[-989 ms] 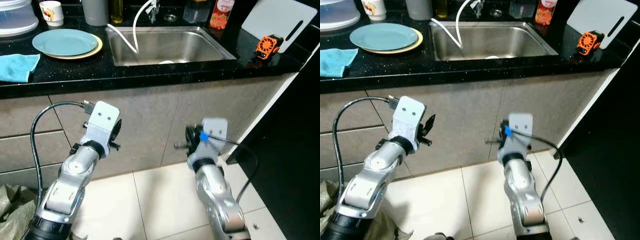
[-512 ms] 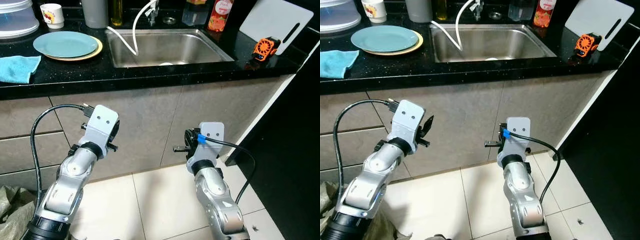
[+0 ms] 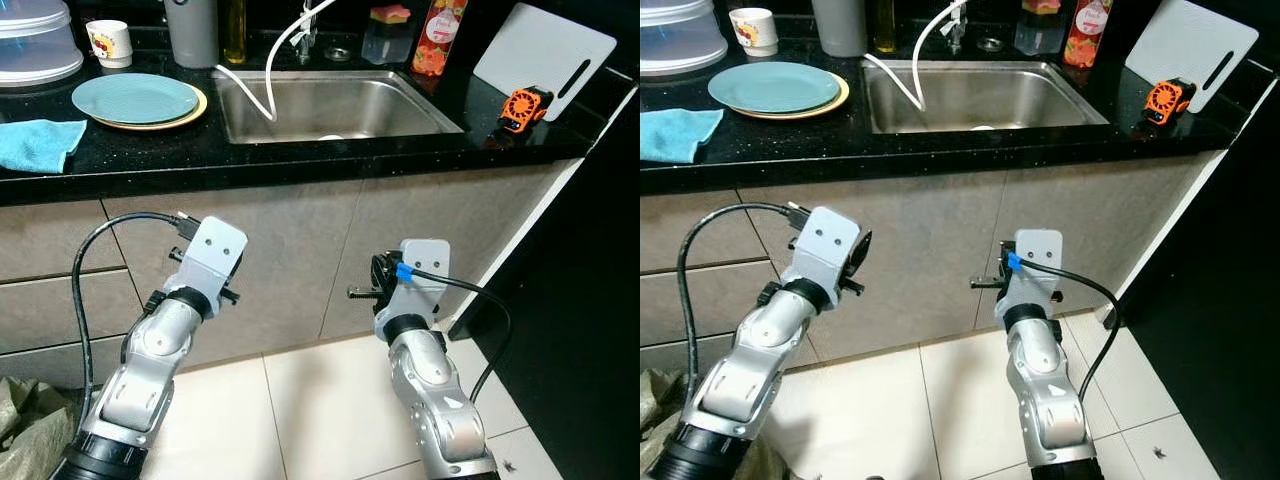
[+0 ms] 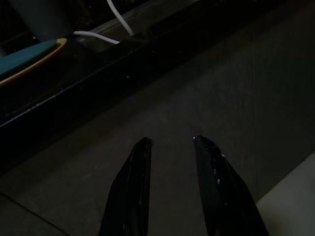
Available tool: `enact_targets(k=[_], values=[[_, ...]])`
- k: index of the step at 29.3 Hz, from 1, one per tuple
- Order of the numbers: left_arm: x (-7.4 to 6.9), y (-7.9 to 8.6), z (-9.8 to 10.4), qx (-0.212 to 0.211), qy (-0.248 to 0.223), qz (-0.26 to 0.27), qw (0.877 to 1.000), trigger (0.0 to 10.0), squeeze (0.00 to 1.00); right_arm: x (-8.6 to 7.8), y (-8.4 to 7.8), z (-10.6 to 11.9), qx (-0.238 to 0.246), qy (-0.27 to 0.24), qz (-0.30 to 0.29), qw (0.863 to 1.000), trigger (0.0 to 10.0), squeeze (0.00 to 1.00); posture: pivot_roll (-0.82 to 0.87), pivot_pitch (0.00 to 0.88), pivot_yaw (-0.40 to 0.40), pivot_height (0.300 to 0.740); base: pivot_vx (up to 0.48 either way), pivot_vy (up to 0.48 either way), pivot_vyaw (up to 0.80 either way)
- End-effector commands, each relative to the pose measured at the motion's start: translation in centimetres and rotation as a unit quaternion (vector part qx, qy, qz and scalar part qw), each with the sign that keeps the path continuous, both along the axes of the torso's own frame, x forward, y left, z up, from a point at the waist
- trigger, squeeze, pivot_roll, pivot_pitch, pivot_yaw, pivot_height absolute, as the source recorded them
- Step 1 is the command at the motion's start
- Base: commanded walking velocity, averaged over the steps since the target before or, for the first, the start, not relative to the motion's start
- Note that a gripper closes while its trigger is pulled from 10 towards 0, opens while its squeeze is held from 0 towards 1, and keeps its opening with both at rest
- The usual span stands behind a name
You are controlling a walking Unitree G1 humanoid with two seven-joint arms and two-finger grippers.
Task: Kitchen organization
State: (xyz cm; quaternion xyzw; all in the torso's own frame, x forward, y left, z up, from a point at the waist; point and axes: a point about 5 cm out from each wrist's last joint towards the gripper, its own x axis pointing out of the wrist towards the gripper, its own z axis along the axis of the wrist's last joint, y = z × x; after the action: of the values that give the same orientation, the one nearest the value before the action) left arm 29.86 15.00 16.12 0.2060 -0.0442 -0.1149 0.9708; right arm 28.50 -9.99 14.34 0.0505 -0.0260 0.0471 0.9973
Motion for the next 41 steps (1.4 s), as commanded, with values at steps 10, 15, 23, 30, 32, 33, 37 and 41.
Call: enact_targets(k=[10,15,23,30,32,33,37,41], values=[[0.1,-0.1,-0.6,0.005,0.010,-0.001,1.000,10.0,0.00,0.2,0.0,-0.4,0.008,0.009,-0.006,1.000,10.0,0.00,0.22,0.035,-0.044,0.740,0.000,0.000,0.00],[0.4,-0.1,-0.8,0.030,0.014,0.002,0.999,10.0,0.00,0.1,-0.2,-0.3,0.013,0.006,-0.017,1.000,10.0,0.00,0.22,0.034,-0.036,0.740,0.000,0.000,0.00],[0.7,-1.2,1.6,0.076,-0.016,0.047,0.996,10.0,0.00,0.5,-0.4,0.7,0.020,-0.009,-0.023,0.999,10.0,0.00,0.23,0.038,-0.043,0.740,0.000,0.000,0.00],[1.0,-1.9,7.0,-0.066,-0.124,0.028,0.990,10.0,0.00,1.0,-1.3,4.1,0.014,-0.080,-0.038,0.996,10.0,0.00,0.23,0.037,-0.041,0.740,0.000,0.000,0.00],[1.1,-1.8,7.4,-0.089,-0.122,0.028,0.988,10.0,0.00,1.0,-1.6,4.7,0.011,-0.090,-0.043,0.995,10.0,0.00,0.23,0.038,-0.037,0.740,0.000,0.000,0.00],[1.1,-1.8,7.4,-0.089,-0.122,0.028,0.988,10.0,0.00,1.0,-1.6,4.7,0.011,-0.090,-0.043,0.995,10.0,0.00,0.23,0.038,-0.037,0.740,0.000,0.000,0.00],[1.7,-2.0,9.8,-0.133,-0.132,0.028,0.982,10.0,0.00,1.1,-2.9,8.0,-0.013,-0.141,-0.066,0.988,10.0,0.00,0.22,0.038,-0.035,0.740,0.000,0.000,0.00],[1.8,-2.5,12.2,-0.141,-0.174,0.016,0.974,10.0,0.00,1.0,-3.5,11.1,-0.006,-0.192,-0.073,0.979,10.0,0.00,0.22,0.034,-0.041,0.740,0.000,0.000,0.00]])
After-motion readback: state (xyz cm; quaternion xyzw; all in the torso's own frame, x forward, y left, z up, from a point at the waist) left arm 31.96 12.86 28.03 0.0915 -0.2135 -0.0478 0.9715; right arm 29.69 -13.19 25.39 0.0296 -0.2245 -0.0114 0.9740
